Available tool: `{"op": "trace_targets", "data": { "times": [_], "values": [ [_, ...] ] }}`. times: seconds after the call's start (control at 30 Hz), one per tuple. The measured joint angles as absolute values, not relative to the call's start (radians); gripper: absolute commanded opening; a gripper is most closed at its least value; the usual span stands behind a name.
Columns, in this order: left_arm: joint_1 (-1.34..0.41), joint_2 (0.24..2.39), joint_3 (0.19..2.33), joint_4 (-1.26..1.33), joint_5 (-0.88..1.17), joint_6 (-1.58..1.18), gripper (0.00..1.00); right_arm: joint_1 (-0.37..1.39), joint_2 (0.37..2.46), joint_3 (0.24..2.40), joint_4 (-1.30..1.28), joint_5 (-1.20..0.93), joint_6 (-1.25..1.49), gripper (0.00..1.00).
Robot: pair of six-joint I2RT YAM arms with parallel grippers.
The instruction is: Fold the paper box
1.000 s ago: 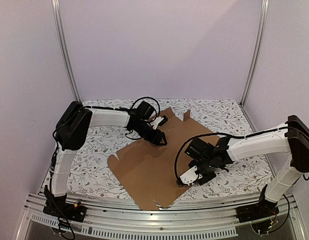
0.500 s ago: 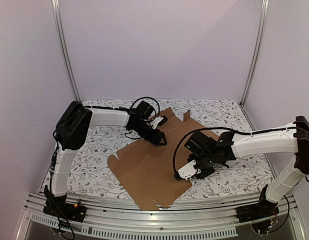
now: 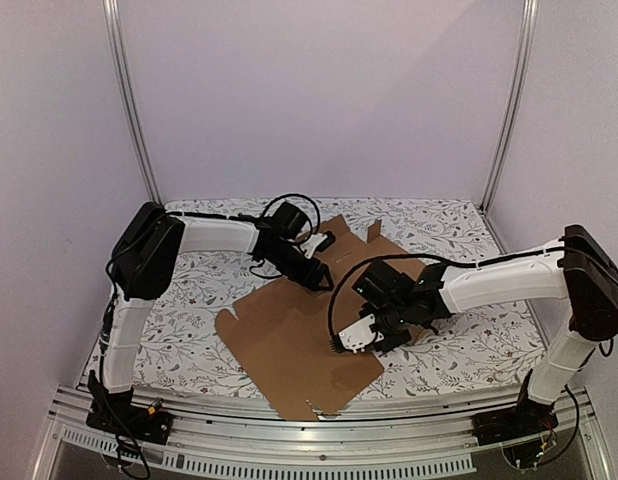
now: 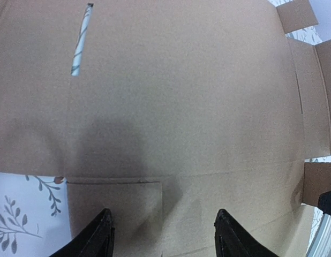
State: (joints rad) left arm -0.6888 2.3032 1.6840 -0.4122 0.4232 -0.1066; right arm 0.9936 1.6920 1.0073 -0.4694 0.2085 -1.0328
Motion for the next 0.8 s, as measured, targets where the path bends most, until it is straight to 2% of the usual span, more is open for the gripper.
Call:
{"op": "trace_targets", "data": {
  "times": [0.37,0.8],
  "values": [
    [-0.685,2.305,1.684,-0.411,0.437,-0.102,0.64,0.934,1.777,1.067,-0.419,0.195,-1.034,0.52],
    [-0.681,2.316,1.697,-0.413,0.461,-0.102,0.64,0.908,1.828,1.072,-0.376,0.196,-1.039,0.52]
  ]
}}
